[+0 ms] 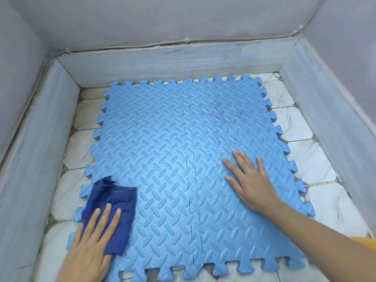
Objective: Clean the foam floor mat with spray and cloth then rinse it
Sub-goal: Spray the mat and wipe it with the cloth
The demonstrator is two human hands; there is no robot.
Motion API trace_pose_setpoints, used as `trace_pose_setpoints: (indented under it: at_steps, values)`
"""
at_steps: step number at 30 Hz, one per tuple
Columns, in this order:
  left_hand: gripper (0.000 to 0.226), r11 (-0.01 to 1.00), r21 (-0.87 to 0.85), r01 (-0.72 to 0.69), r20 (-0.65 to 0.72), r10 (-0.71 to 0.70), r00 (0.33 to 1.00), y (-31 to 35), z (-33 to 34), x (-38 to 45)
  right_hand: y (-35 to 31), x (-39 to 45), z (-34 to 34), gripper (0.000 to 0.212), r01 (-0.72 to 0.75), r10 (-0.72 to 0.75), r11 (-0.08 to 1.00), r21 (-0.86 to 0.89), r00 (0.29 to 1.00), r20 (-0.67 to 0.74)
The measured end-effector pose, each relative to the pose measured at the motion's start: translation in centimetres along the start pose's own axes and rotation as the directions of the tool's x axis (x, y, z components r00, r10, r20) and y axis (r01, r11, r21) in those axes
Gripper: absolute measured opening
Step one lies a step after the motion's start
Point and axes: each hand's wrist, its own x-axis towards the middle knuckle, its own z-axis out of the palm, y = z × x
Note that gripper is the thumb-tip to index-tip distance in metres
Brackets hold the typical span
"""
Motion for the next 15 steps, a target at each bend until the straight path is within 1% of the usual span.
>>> trace_pose_setpoints:
  at_steps: [1, 3, 4, 5, 6, 8, 10, 11, 12, 13, 14, 15]
  values:
    - [0.092, 0.998, -0.003, 0.065, -0.002, -0.065, 0.998, -1.1, -0.1, 0.6, 0.9, 0.3, -0.1, 0.063, -0.059, 0.060, 0.998, 0.014, 0.998, -0.026]
    - [0.085, 0.988, 0.003, 0.156, 0.017, -0.156, 0.988, -1.1, 0.0, 2.8, 3.2, 1.2, -0.6, 0.056, -0.237, 0.243, 0.968, 0.075, 0.967, -0.077]
    - [0.082, 0.984, 0.022, 0.179, 0.017, -0.180, 0.984, -0.3, 0.0, 4.1, 4.4, 1.7, -0.8, 0.053, -0.315, 0.325, 0.943, 0.108, 0.941, -0.097]
    - [0.080, 0.982, 0.046, 0.180, 0.008, -0.181, 0.983, 0.9, 0.1, 5.6, 5.2, 2.2, -1.0, 0.051, -0.360, 0.374, 0.925, 0.123, 0.920, -0.120]
    - [0.080, 0.985, 0.066, 0.157, -0.005, -0.157, 0.988, 2.3, -0.1, 7.3, 5.7, 2.5, -1.0, 0.049, -0.376, 0.390, 0.919, 0.118, 0.909, -0.147]
    - [0.080, 0.997, 0.066, 0.038, -0.033, -0.036, 0.999, 5.6, -0.9, 11.2, 5.8, 2.7, -0.7, 0.048, -0.367, 0.382, 0.924, 0.107, 0.901, -0.204]
    - [0.080, 0.985, 0.046, -0.165, -0.038, 0.166, 0.985, 9.7, -1.6, 15.2, 5.7, 2.7, -0.4, 0.050, -0.369, 0.406, 0.912, 0.182, 0.877, -0.258]
    - [0.079, 0.956, 0.043, -0.290, -0.033, 0.291, 0.956, 11.9, -1.8, 17.0, 5.8, 2.6, -0.3, 0.051, -0.383, 0.438, 0.895, 0.229, 0.853, -0.285]
    - [0.078, 0.911, 0.050, -0.408, -0.023, 0.410, 0.912, 14.1, -1.9, 18.8, 6.1, 2.5, -0.1, 0.051, -0.411, 0.480, 0.873, 0.263, 0.820, -0.311]
    - [0.077, 0.865, 0.063, -0.498, -0.005, 0.500, 0.866, 16.1, -2.0, 20.6, 6.4, 2.5, -0.1, 0.052, -0.445, 0.520, 0.851, 0.280, 0.788, -0.330]
    - [0.076, 0.836, 0.069, -0.545, 0.014, 0.545, 0.838, 17.7, -2.2, 22.5, 6.6, 2.5, 0.0, 0.052, -0.472, 0.548, 0.835, 0.284, 0.764, -0.340]
    - [0.076, 0.832, 0.062, -0.551, 0.029, 0.551, 0.834, 18.9, -2.4, 24.6, 6.8, 2.6, 0.2, 0.052, -0.487, 0.562, 0.826, 0.283, 0.754, -0.342]
